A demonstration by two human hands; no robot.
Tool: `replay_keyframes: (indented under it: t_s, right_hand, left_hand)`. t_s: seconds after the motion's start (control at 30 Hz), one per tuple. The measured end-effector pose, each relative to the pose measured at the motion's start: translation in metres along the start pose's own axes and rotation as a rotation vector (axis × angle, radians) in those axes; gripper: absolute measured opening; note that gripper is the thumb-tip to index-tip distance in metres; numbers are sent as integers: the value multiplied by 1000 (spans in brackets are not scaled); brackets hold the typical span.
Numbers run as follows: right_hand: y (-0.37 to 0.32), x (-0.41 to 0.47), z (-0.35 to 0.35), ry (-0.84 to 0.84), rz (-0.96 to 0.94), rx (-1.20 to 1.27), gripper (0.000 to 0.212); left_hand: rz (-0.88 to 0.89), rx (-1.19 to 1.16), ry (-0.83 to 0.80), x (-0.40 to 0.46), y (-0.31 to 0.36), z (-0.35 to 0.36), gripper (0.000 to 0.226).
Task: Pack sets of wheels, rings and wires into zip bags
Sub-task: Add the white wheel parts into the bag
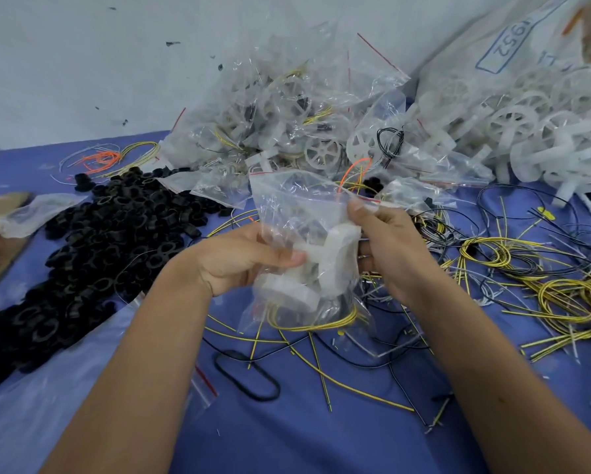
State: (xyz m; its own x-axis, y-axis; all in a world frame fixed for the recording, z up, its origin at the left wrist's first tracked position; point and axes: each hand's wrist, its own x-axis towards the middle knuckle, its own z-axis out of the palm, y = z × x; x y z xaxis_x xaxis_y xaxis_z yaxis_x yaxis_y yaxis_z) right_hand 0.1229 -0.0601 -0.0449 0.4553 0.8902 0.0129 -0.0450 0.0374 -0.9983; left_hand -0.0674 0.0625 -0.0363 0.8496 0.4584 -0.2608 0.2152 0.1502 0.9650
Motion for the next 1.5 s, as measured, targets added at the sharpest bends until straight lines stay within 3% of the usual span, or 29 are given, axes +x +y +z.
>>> replay_keyframes:
  t_s: [0.03, 0.07, 0.13, 0.2, 0.4, 0.47, 0.57, 0.7, 0.83, 0.97, 1.1, 1.2, 1.27, 1.37, 1.43, 1.5]
  right_hand:
    - [1, 0, 0, 17, 5, -15, 46]
    - [3, 1, 0, 40, 6, -32, 47]
    - [6, 2, 2, 97, -7, -68, 44]
    - [7, 3, 3, 156, -15, -55, 36]
    - [1, 9, -5, 288, 7, 65, 8]
    - [-1, 10, -7, 286, 6, 168, 11]
    - [-3, 9, -5, 288, -58, 269, 14]
    - [-6, 7, -4, 267, -114, 356, 16]
    - [-7, 5, -2, 228, -117, 364, 27]
    - [-9, 4, -2, 207, -137, 442, 37]
    - [-11, 2, -2, 131, -237, 590, 45]
    - [-13, 4, -6, 48, -173, 697, 32]
    - [-15, 7, -5, -4, -42, 528, 26]
    - [-9, 5, 1, -163, 144, 120, 48]
    - [-1, 1, 3, -279, 114, -85, 46]
    - [2, -4, 4, -320, 46, -111, 36]
  left_hand:
    - [-28, -10, 23, 1, -1, 2, 59]
    - [-45, -17, 37, 2, 0, 5, 54]
    - [-52, -34, 13, 4, 0, 8, 21]
    - [-52, -32, 25, 3, 2, 11, 11]
    - [-62, 36, 47, 1, 3, 18, 17]
    - [-69, 48, 54, 0, 3, 19, 18]
    - [-53, 73, -15, -2, 2, 15, 45]
    - [1, 89, -122, -3, 2, 12, 34]
    - [12, 85, -102, -2, 1, 17, 28]
    - [-5, 87, -115, -5, 1, 17, 46]
    - [-26, 13, -157, -5, -2, 14, 43]
    - [-24, -83, -78, -2, -6, 9, 49]
    - [3, -193, -50, 1, -8, 6, 52]
    - [18, -331, 28, 6, -10, 4, 41]
    - [-2, -359, 78, 5, -8, 4, 31]
    - [-14, -363, 94, 6, -7, 4, 30]
